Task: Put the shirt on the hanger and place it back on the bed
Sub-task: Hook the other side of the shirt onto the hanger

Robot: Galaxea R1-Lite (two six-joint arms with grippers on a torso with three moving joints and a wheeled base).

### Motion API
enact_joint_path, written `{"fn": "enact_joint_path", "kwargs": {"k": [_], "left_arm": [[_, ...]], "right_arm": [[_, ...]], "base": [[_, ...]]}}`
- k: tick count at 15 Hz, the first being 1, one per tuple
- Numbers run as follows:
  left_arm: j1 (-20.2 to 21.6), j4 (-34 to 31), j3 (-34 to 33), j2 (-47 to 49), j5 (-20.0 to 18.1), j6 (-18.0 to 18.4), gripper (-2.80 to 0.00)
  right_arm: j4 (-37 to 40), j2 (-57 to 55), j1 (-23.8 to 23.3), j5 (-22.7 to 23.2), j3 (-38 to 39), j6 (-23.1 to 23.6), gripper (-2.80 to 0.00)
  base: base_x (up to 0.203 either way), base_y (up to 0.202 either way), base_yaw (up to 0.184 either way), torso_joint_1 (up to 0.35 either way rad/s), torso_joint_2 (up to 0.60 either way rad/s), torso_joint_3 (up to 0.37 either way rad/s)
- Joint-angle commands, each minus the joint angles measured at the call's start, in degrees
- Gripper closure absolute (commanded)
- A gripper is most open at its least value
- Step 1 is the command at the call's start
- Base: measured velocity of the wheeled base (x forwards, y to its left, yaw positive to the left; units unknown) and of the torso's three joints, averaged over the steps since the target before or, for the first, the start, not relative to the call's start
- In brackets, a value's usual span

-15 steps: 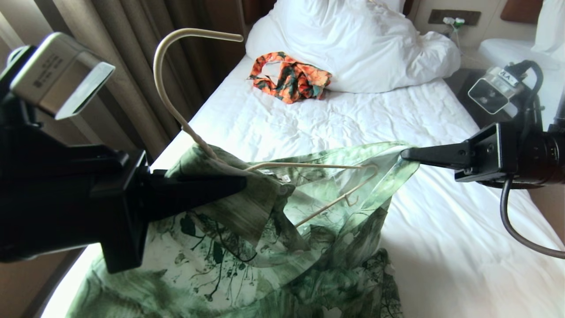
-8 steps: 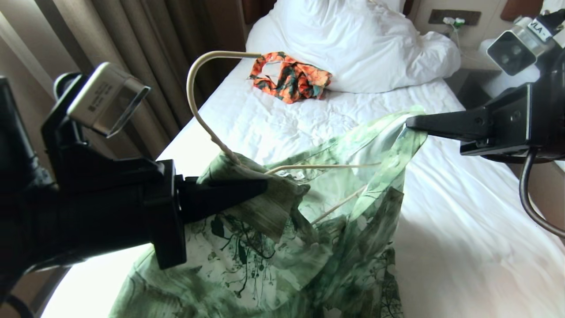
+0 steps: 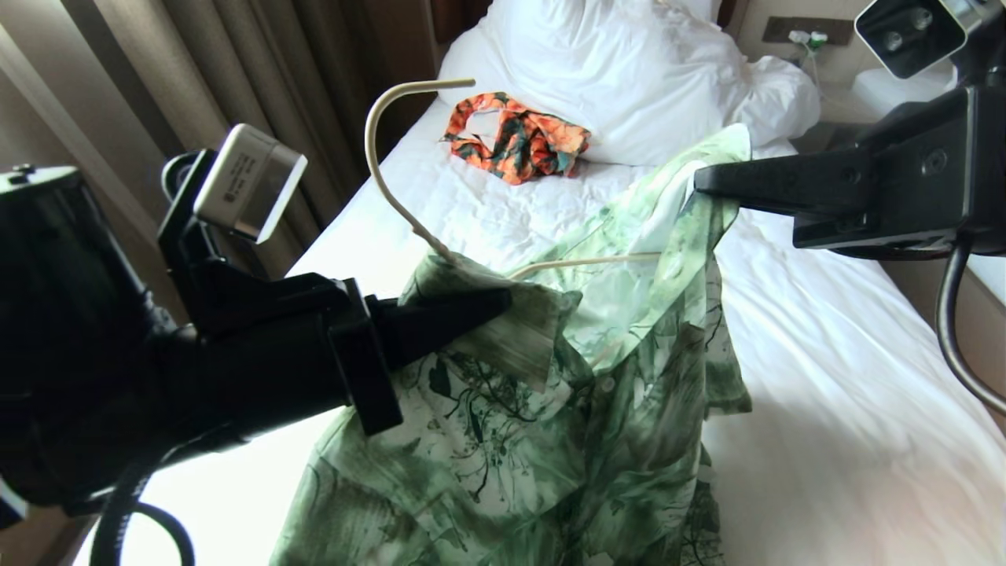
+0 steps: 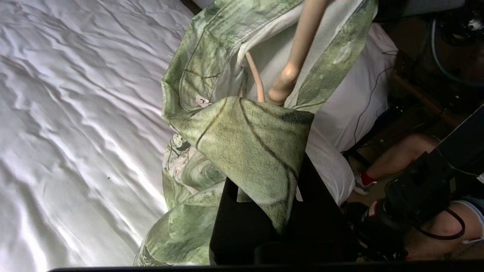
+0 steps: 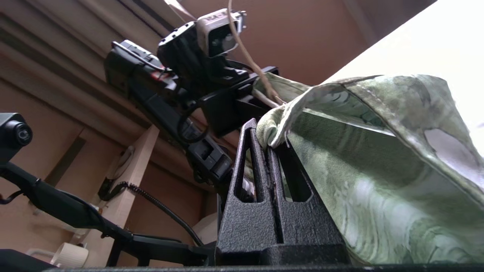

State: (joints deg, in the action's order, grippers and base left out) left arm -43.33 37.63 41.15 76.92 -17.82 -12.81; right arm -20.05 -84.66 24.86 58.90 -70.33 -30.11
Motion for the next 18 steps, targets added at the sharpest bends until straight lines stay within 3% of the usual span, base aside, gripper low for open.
{"fn": "enact_joint_path", "kwargs": {"k": [1,5,8,18], "left_arm": [[-0.63,4.96,-0.78,3.72,-0.11,-2.31,0.00],[-2.24,12.90,-0.77,6.75,0.60,-4.57,0.00],[-4.51,17.15,0.72,8.37,5.91,-4.42,0.00],[-6.95,17.39,6.66,7.89,9.47,-4.24,0.00]], "right_arm": [[-0.03,-0.90,1.55,0.33,-1.10,-0.19,0.00],[0.76,-1.73,6.53,0.22,-2.05,-0.21,0.00],[5.16,-1.41,10.45,-1.08,-1.78,-0.13,0.00],[9.95,-1.28,17.77,-1.34,0.20,-0.04,0.00]], "base": [[0.000,0.000,0.000,0.000,0.00,0.000],[0.000,0.000,0.000,0.000,0.00,0.000],[0.000,0.000,0.000,0.000,0.00,0.000],[0.000,0.000,0.000,0.000,0.00,0.000]]}}
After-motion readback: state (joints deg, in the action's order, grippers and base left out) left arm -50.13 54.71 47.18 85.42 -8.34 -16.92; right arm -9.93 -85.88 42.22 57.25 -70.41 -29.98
